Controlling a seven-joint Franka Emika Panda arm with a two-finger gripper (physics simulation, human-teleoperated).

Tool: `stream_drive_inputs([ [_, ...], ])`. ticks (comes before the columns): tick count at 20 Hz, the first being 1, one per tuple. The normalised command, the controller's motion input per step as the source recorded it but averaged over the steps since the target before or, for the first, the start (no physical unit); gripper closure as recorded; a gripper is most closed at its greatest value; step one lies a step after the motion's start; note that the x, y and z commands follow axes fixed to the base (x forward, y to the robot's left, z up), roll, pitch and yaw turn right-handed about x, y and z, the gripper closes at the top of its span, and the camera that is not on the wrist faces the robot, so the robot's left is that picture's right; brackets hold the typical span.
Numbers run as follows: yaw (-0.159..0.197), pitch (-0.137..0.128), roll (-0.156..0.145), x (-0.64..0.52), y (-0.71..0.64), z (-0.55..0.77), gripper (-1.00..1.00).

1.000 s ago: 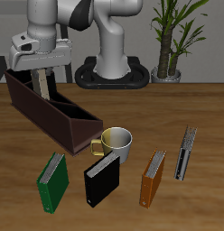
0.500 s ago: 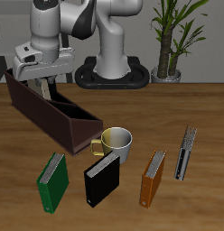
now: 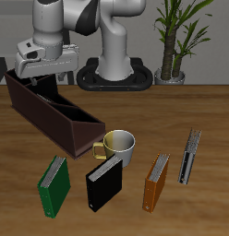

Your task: Place the yellow book into the right desk caddy's back compartment

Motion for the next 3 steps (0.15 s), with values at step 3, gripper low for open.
stream_drive_inputs([
  [3,-0.031,-0.046,0.036,-0.18,0.12,0.23,-1.00],
])
